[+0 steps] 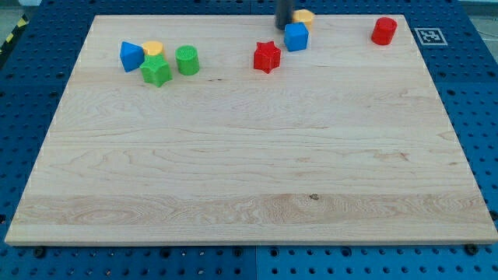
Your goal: Move the blue cube to the right center of the board
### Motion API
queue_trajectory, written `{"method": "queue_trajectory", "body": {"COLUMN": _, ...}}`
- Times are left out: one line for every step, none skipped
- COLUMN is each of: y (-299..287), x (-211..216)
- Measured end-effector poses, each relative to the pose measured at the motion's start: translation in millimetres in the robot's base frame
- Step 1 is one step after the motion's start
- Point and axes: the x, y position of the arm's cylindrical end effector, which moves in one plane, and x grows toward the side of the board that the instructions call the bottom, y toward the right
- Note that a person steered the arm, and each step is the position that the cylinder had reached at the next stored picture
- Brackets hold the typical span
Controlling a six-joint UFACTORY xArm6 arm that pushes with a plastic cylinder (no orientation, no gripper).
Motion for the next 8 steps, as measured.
{"method": "queue_trajectory", "body": {"y": 57.5, "x": 38.6}}
{"method": "queue_trajectory", "body": {"y": 78.1, "x": 64.9}}
{"method": "queue_trajectory", "body": {"y": 64.5, "x": 47.7}}
{"method": "queue_trajectory", "body": {"y": 35.7, "x": 34.6}}
{"method": "queue_trajectory", "body": {"y": -3.6, "x": 23.3}}
{"method": "queue_trajectory", "body": {"y": -49.8, "x": 10.5}}
{"method": "queue_trajectory", "body": {"y": -97.1, "x": -5.5}}
{"method": "queue_trajectory", "body": {"y": -110.5, "x": -1.2}}
